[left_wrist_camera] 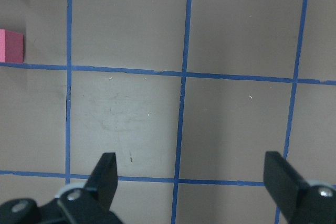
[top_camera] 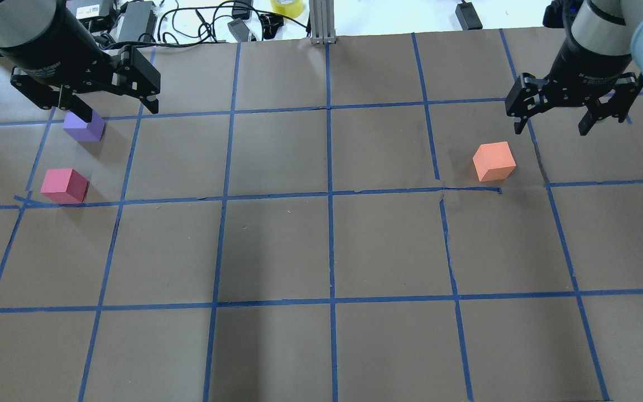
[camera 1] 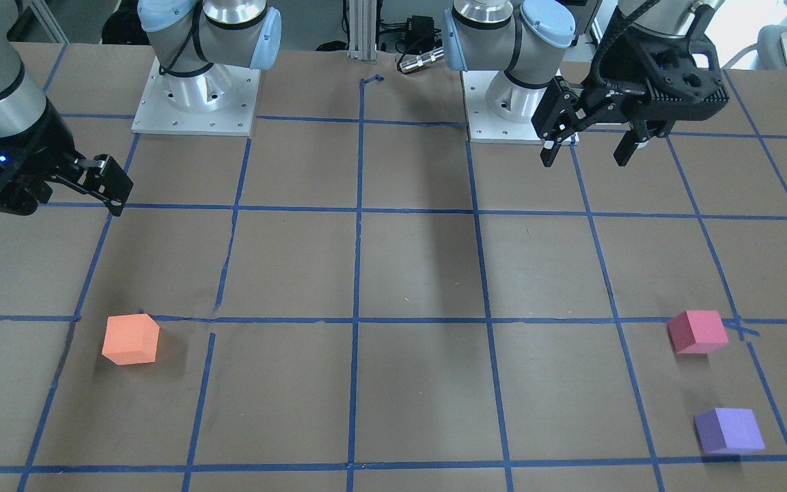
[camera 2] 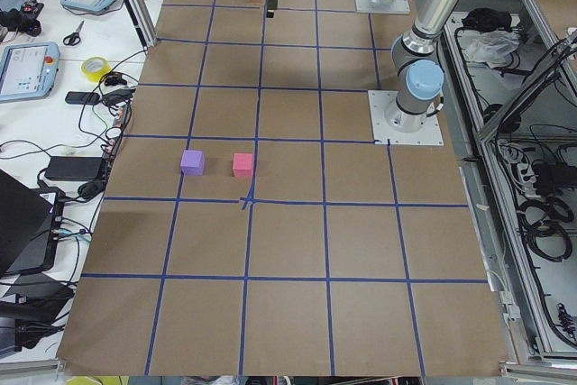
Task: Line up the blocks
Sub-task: 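Move the right gripper toward the orange cube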
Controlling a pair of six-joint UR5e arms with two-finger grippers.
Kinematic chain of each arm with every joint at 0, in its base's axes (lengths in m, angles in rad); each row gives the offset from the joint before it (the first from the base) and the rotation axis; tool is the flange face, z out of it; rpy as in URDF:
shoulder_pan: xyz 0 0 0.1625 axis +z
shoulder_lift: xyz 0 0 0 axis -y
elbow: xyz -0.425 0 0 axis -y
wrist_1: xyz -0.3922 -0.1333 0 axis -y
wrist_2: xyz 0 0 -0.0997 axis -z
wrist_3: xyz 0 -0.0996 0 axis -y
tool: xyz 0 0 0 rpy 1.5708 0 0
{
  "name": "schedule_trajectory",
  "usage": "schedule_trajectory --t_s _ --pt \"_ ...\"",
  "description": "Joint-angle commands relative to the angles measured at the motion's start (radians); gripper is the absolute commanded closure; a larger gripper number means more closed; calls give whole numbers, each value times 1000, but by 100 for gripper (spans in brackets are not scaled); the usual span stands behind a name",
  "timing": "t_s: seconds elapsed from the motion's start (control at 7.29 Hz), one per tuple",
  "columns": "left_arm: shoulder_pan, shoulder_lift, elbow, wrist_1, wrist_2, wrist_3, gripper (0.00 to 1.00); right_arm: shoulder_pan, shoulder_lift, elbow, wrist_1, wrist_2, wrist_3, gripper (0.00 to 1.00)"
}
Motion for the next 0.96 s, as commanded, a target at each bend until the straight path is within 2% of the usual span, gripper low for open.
schedule_trajectory --t_s 0.0,0.27,0.55,0.82 --pt "0 0 0 0 0 0 0 -14 63 0 -114 9 -150 0" --pt "2 0 0 0 0 0 0 -14 188 2 -359 12 -255 0" --pt "3 0 0 0 0 0 0 -14 302 2 -458 12 -266 0" --pt "3 0 0 -2 0 0 0 -14 388 2 -478 20 -259 0"
